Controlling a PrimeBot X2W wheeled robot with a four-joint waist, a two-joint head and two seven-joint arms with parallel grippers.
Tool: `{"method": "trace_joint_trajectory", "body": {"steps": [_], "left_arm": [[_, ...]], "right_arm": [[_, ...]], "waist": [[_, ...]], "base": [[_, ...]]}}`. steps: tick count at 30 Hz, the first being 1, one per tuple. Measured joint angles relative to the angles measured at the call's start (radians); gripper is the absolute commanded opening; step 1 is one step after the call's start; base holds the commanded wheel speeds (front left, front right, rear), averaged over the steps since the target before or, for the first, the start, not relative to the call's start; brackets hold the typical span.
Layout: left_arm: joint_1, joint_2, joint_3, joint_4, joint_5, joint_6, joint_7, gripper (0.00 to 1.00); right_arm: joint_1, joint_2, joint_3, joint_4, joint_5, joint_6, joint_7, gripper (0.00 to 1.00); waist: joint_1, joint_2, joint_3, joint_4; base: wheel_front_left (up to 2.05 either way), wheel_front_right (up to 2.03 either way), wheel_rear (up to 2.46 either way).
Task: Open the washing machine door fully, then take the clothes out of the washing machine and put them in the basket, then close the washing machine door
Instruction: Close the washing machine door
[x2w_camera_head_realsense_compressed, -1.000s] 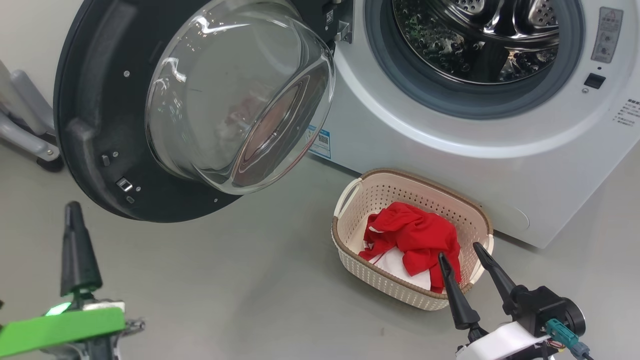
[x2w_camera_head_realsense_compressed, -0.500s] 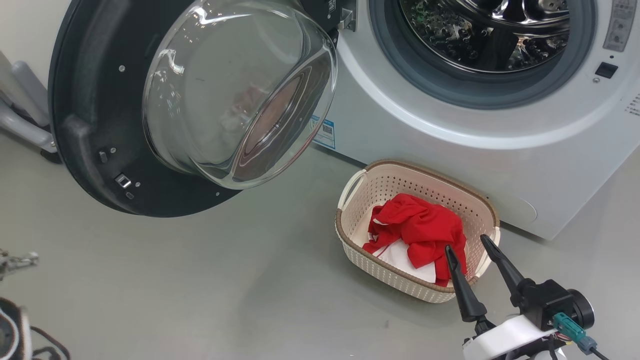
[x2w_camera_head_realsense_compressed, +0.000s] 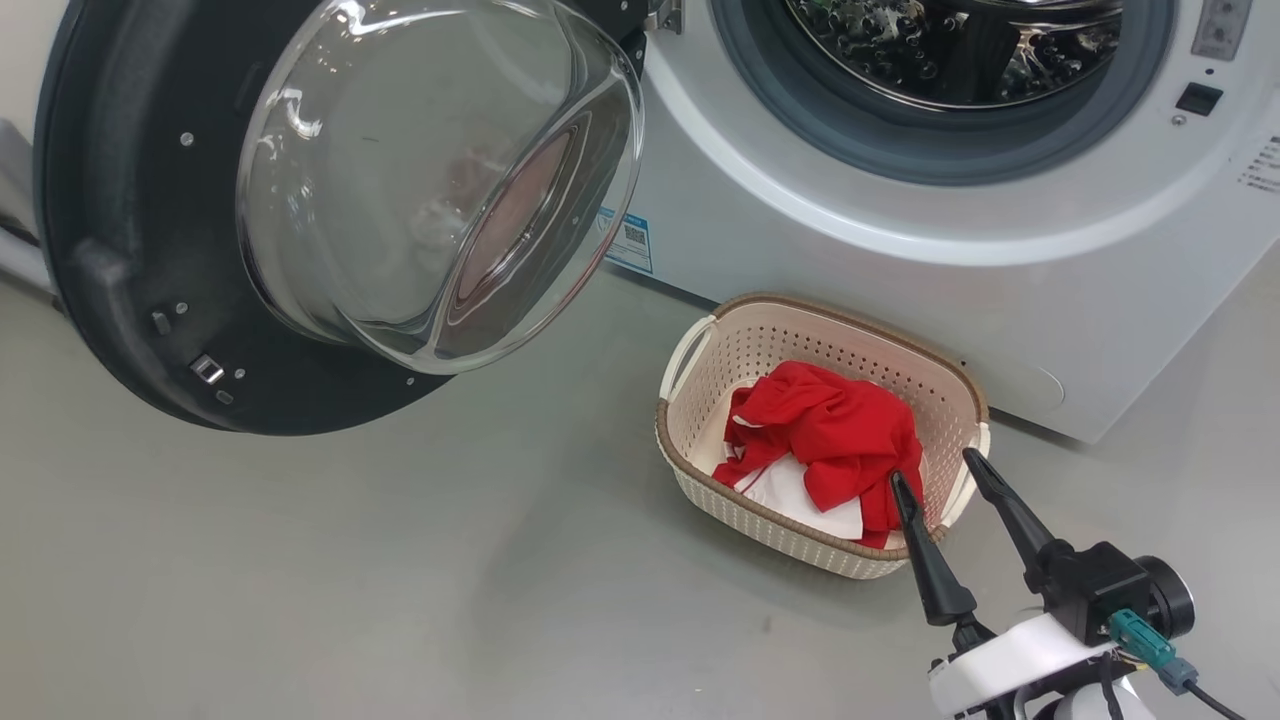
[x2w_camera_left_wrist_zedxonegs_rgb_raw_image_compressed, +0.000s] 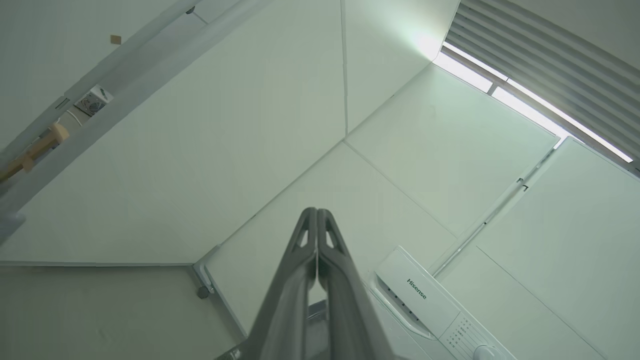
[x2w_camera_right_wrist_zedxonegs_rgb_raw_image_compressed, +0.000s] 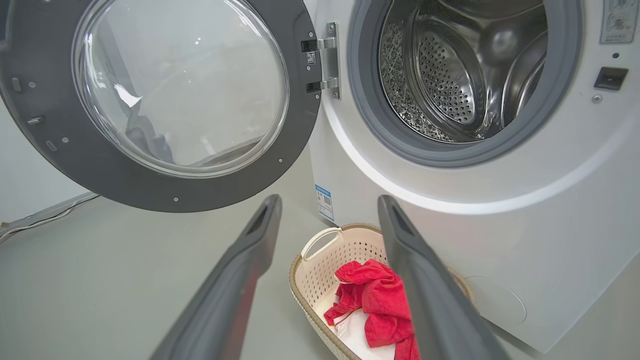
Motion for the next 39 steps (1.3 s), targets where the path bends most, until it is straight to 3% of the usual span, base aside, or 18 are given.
{"method": "trace_joint_trajectory", "body": {"steps": [10, 15, 29, 39], "left_arm": [[-0.071, 0.047, -0.039, 0.222, -0.079, 0.087, 0.147, 0.00], [-0.084, 0.052, -0.048, 0.288, -0.102, 0.105, 0.195, 0.00], [-0.132, 0.068, -0.111, 0.437, -0.133, 0.102, 0.309, 0.00], [-0.163, 0.070, -0.131, 0.505, -0.132, 0.070, 0.339, 0.00]], "right_arm": [[-0.021, -0.016, 0.012, -0.002, -0.004, 0.002, 0.000, 1.00], [-0.027, -0.019, 0.016, -0.002, -0.004, 0.002, 0.000, 1.00], [-0.041, -0.034, 0.012, -0.002, -0.003, 0.008, 0.000, 1.00], [-0.041, -0.042, 0.012, -0.002, -0.003, 0.008, 0.000, 1.00]], "waist": [[0.0000, 0.0000, 0.026, -0.033], [0.0000, 0.0000, 0.033, -0.049], [0.0000, 0.0000, 0.056, -0.085], [0.0000, 0.0000, 0.068, -0.094]], "base": [[0.00, 0.00, 0.00], [0.00, 0.00, 0.00], [0.00, 0.00, 0.00], [0.00, 0.00, 0.00]]}}
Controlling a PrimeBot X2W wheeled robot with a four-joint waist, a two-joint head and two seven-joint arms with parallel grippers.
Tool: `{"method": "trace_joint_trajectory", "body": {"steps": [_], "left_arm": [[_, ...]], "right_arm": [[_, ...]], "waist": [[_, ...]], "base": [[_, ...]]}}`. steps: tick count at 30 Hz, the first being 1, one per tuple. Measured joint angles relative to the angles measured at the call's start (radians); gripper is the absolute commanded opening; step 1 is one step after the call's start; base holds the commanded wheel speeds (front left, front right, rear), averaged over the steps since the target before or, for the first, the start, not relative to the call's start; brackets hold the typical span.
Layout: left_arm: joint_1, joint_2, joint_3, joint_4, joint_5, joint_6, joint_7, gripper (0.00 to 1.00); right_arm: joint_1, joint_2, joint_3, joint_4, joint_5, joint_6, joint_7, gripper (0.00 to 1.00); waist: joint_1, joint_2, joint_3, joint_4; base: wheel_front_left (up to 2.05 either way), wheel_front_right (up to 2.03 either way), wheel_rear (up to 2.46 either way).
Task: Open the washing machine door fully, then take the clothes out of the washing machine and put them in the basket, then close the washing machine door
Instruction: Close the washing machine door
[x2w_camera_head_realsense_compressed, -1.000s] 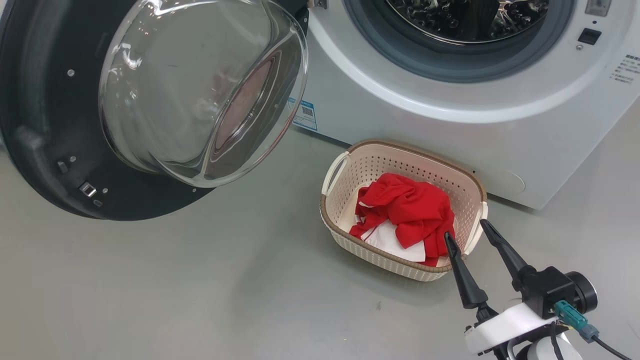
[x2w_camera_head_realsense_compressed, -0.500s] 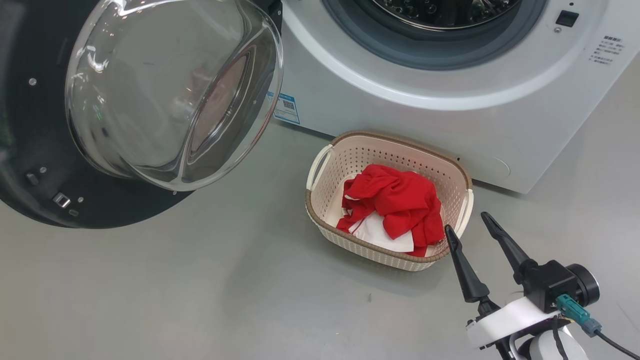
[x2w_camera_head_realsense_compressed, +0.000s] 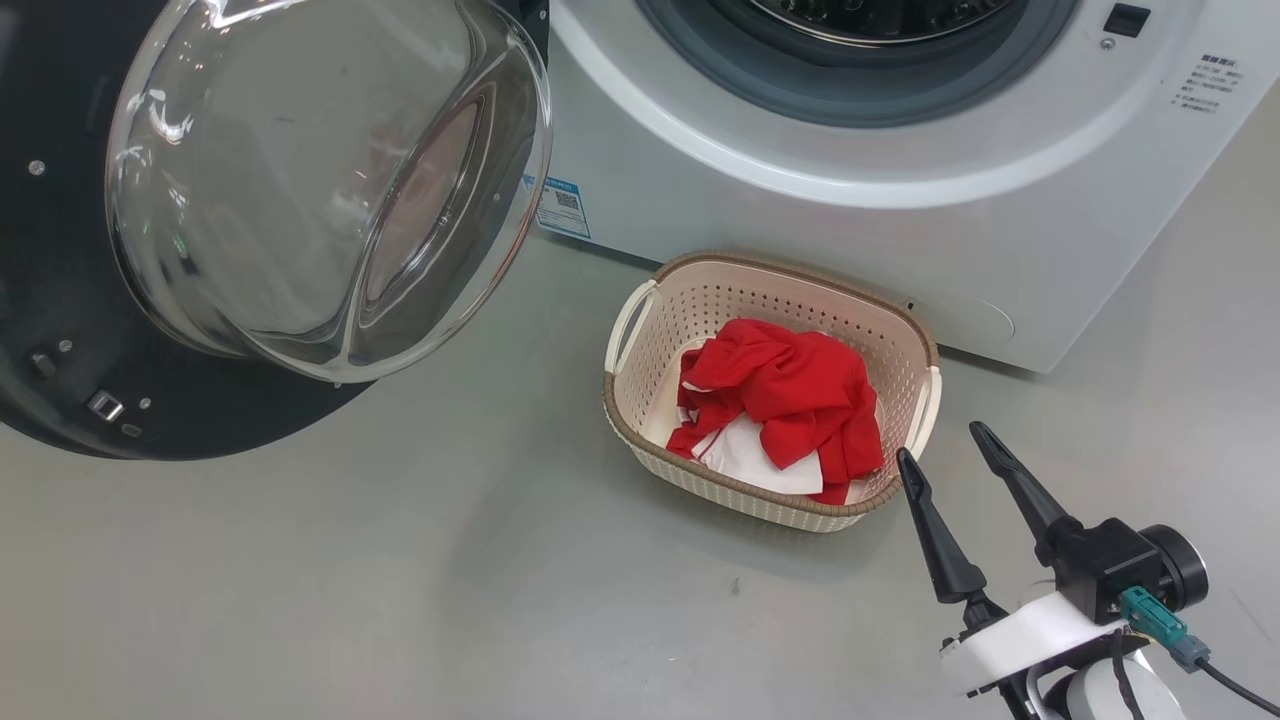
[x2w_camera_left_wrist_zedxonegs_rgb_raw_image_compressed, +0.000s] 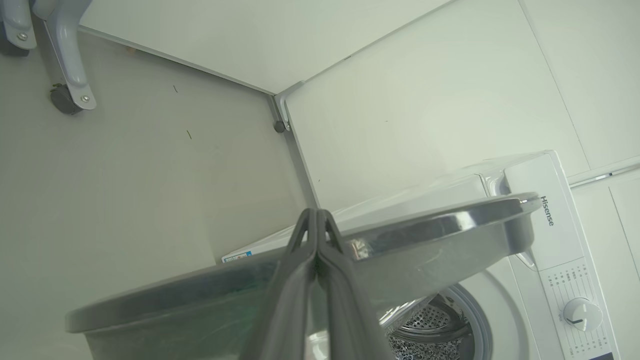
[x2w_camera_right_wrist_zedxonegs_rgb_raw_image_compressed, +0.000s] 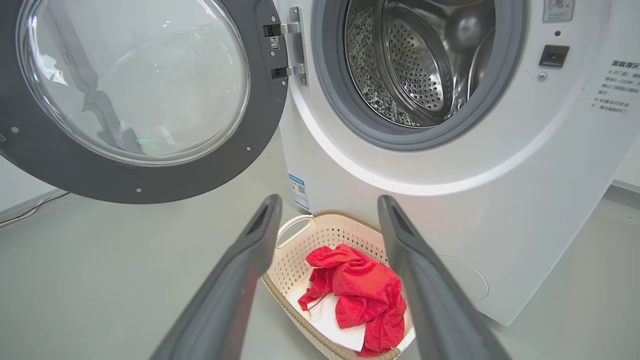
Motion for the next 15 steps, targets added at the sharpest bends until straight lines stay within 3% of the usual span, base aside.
{"method": "trace_joint_trajectory", "body": {"steps": [15], "left_arm": [[-0.038, 0.000, -0.005, 0.062, -0.033, -0.056, 0.068, 0.00]], "right_arm": [[-0.013, -0.004, -0.001, 0.000, 0.001, 0.000, 0.000, 1.00]], "waist": [[0.0000, 0.0000, 0.009, -0.005]], "base": [[0.00, 0.00, 0.00]]}}
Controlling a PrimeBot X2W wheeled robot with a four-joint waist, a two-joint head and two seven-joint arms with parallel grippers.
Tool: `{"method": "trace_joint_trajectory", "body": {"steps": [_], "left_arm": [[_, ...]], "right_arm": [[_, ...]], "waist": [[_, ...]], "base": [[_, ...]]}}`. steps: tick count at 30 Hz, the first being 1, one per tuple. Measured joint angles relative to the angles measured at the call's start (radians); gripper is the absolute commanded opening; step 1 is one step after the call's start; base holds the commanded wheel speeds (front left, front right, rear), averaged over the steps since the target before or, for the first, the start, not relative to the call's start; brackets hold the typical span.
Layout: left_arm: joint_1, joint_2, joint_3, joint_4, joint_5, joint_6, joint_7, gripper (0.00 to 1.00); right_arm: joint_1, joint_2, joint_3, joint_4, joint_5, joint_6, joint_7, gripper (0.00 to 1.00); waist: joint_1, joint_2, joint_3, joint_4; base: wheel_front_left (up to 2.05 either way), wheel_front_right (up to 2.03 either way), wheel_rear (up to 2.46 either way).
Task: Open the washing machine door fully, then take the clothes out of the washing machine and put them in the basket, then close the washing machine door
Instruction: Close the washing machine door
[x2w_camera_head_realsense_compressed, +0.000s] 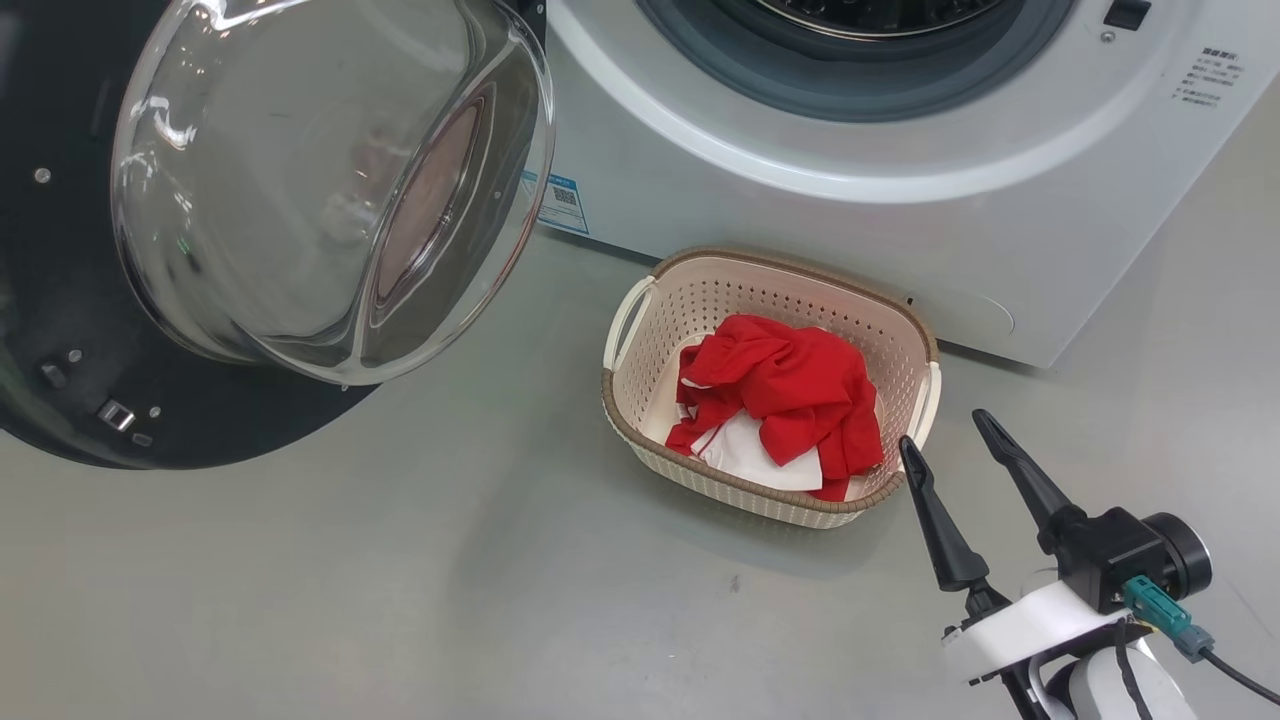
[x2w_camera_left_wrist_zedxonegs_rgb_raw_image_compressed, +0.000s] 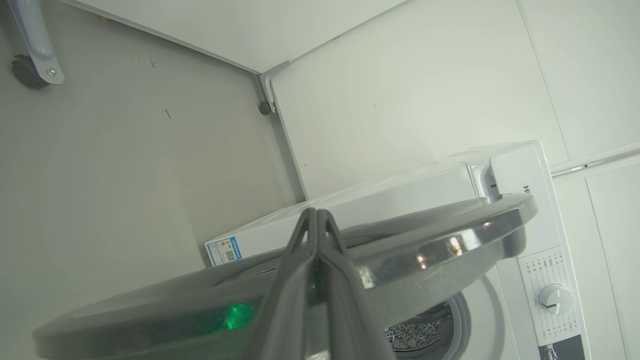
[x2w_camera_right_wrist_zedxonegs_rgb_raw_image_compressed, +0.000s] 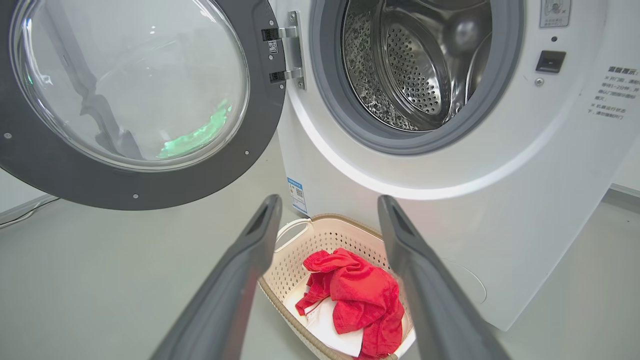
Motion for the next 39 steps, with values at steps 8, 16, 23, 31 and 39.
{"method": "trace_joint_trajectory", "body": {"steps": [8, 16, 23, 31, 39], "left_arm": [[0.000, -0.004, 0.009, 0.018, -0.063, -0.041, 0.064, 0.00], [0.008, -0.009, 0.013, 0.019, -0.103, -0.061, 0.119, 0.00], [0.039, -0.019, 0.030, -0.003, -0.136, -0.075, 0.165, 0.00], [0.082, -0.024, 0.036, -0.034, -0.169, -0.079, 0.222, 0.00], [0.131, -0.033, 0.037, -0.096, -0.190, -0.086, 0.279, 0.00]], "right_arm": [[-0.007, -0.001, -0.003, 0.000, 0.000, 0.000, 0.000, 1.00], [-0.007, 0.000, -0.003, 0.000, 0.001, 0.000, 0.000, 1.00], [-0.007, 0.002, -0.003, 0.001, 0.001, 0.000, 0.000, 1.00], [-0.007, 0.009, -0.002, 0.004, 0.002, 0.000, 0.000, 1.00], [-0.007, 0.022, -0.001, 0.004, 0.008, 0.000, 0.000, 1.00]], "waist": [[0.0000, 0.0000, -0.001, 0.000], [0.0000, 0.0000, -0.008, -0.001], [0.0000, 0.0000, -0.017, -0.006], [0.0000, 0.0000, -0.028, -0.015], [0.0000, 0.0000, -0.037, -0.025]], "base": [[0.00, 0.00, 0.00], [0.00, 0.00, 0.00], [0.00, 0.00, 0.00], [0.00, 0.00, 0.00], [0.00, 0.00, 0.00]]}}
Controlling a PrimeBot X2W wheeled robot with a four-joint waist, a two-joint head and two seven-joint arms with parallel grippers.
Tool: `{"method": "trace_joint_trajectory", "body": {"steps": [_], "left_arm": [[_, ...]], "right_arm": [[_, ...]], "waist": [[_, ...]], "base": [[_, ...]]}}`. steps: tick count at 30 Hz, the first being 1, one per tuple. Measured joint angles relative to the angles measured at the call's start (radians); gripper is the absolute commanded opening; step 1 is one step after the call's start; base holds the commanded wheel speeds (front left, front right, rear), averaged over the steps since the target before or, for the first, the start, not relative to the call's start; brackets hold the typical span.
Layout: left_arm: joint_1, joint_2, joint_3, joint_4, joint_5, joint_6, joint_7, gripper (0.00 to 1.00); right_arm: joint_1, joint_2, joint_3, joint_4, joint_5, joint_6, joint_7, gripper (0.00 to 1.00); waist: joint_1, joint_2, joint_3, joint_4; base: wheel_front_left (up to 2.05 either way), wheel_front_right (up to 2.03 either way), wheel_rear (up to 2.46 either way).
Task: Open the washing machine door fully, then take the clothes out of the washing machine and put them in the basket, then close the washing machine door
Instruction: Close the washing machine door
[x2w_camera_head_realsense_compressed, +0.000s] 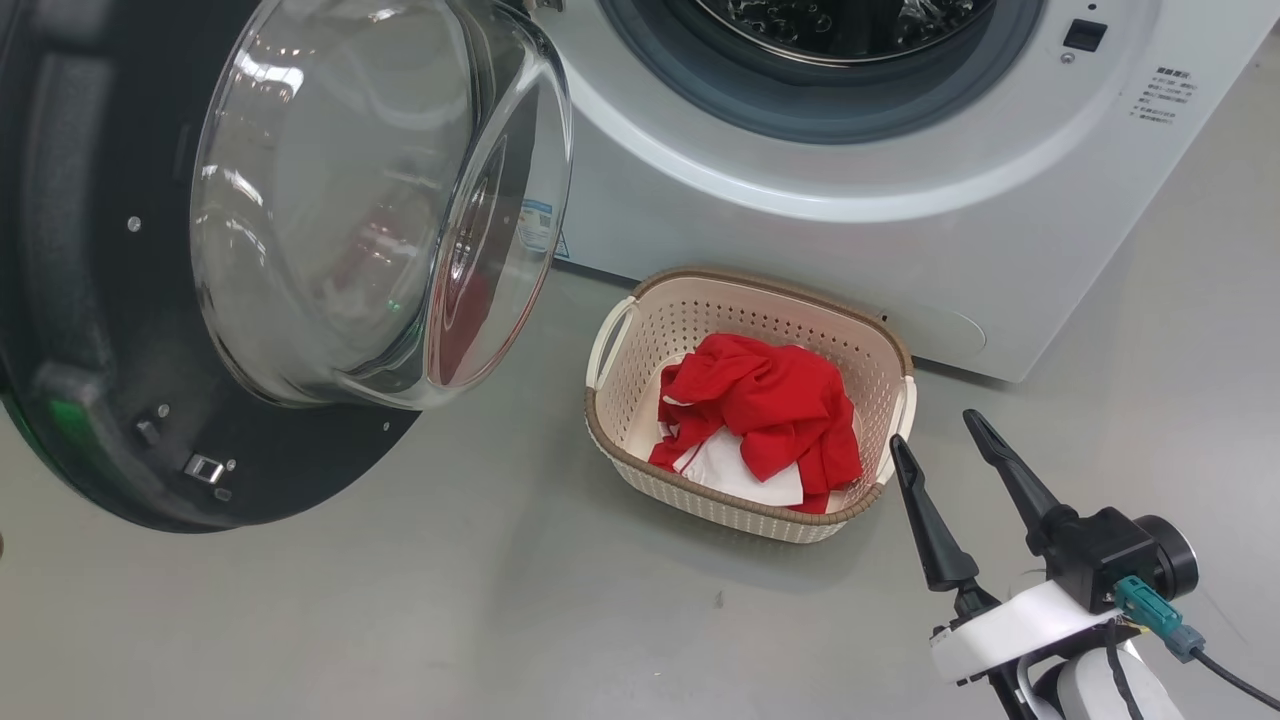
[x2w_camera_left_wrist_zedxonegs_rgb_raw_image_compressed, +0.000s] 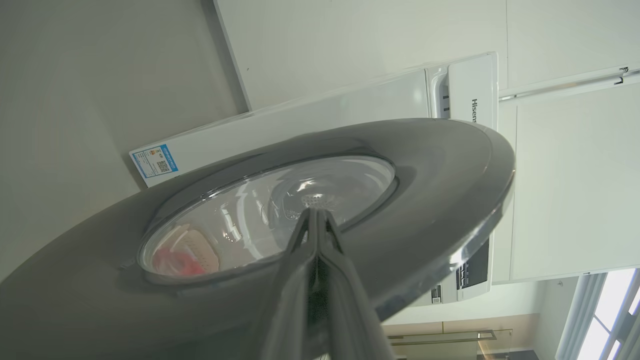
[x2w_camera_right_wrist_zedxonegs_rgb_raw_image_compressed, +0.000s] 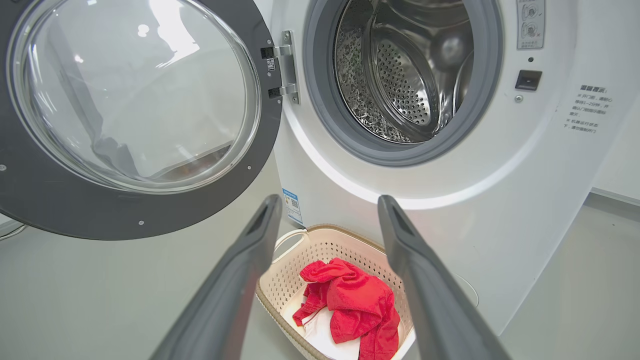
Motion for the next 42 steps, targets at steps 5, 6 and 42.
{"method": "trace_joint_trajectory", "body": {"steps": [5, 6, 42], "left_arm": [[0.040, -0.003, 0.002, -0.052, -0.025, 0.000, 0.037, 0.00], [0.046, -0.007, 0.001, -0.068, -0.026, 0.000, 0.045, 0.00], [0.244, -0.120, -0.061, -0.476, -0.041, 0.000, 0.225, 0.00]], "right_arm": [[0.000, 0.006, 0.001, 0.000, 0.000, 0.000, 0.000, 1.00], [0.000, 0.006, -0.001, -0.001, 0.000, -0.001, 0.000, 1.00], [0.000, 0.040, 0.009, -0.008, 0.008, -0.001, 0.000, 1.00]], "waist": [[0.0000, 0.0000, -0.007, -0.012], [0.0000, 0.0000, -0.008, -0.015], [0.0000, 0.0000, -0.035, -0.178]], "base": [[0.00, 0.00, 0.00], [0.00, 0.00, 0.00], [0.00, 0.00, 0.00]]}}
